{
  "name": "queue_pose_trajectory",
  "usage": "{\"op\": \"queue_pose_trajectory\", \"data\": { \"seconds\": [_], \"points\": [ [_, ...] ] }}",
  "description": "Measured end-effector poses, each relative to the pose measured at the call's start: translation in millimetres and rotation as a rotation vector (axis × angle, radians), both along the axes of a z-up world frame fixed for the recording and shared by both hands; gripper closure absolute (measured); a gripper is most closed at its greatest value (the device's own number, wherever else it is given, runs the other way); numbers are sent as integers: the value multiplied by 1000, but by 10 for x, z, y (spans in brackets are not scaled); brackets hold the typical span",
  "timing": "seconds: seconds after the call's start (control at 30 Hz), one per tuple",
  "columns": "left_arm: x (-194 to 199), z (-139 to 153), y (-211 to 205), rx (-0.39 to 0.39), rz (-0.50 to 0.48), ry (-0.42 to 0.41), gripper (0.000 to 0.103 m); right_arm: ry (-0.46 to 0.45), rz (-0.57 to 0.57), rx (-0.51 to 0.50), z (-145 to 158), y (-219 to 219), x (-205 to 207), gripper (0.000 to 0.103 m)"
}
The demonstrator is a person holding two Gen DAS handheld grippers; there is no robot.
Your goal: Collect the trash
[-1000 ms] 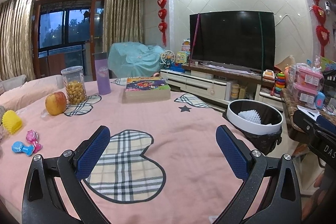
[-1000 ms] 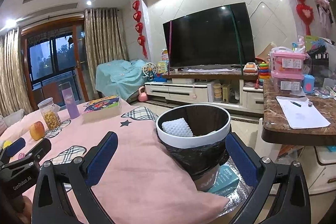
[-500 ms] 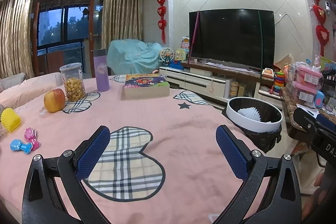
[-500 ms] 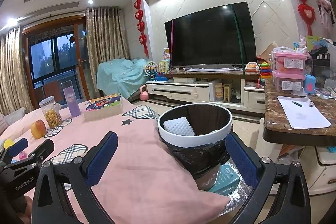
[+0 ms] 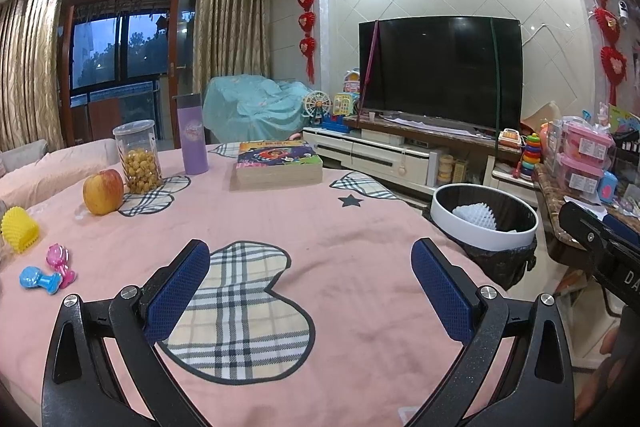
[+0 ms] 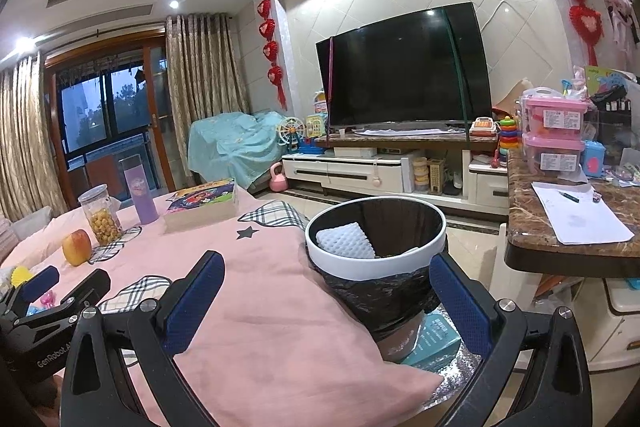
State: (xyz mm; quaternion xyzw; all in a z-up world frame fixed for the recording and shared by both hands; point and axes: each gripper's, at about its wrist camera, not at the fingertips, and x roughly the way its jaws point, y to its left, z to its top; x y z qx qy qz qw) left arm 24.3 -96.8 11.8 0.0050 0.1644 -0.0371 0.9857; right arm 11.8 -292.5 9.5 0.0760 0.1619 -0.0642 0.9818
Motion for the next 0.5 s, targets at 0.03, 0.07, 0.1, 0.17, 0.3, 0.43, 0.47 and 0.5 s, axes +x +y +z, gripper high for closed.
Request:
{"op": "queue_pose_trajectory", "data": {
  "seconds": [0.03, 0.07, 0.1, 0.17, 0.3, 0.43, 0.47, 0.5],
  "points": [
    [-1, -1, -2, 2, 1, 0, 0, 0, 1, 1, 3, 3, -3, 0],
    [-1, -1, -2, 2, 1, 0, 0, 0, 2, 3, 5, 4, -3, 0],
    [-2, 0, 1, 0, -1, 0, 0, 0, 3, 5, 7, 4, -2, 0],
    [-4, -7, 6, 1, -1, 1, 0, -1, 5, 6, 10, 2, -3, 0],
    [-1, -12, 4, 2, -2, 3, 0, -2, 8, 11, 11, 4, -8, 0],
    [10, -15, 5, 2, -3, 6, 0, -4, 14, 16, 20, 11, -7, 0],
    [14, -19, 5, 3, -3, 8, 0, -3, 16, 18, 22, 14, -5, 0],
    [23, -23, 5, 4, -3, 9, 0, -2, 16, 19, 20, 14, -3, 0]
  ]
}}
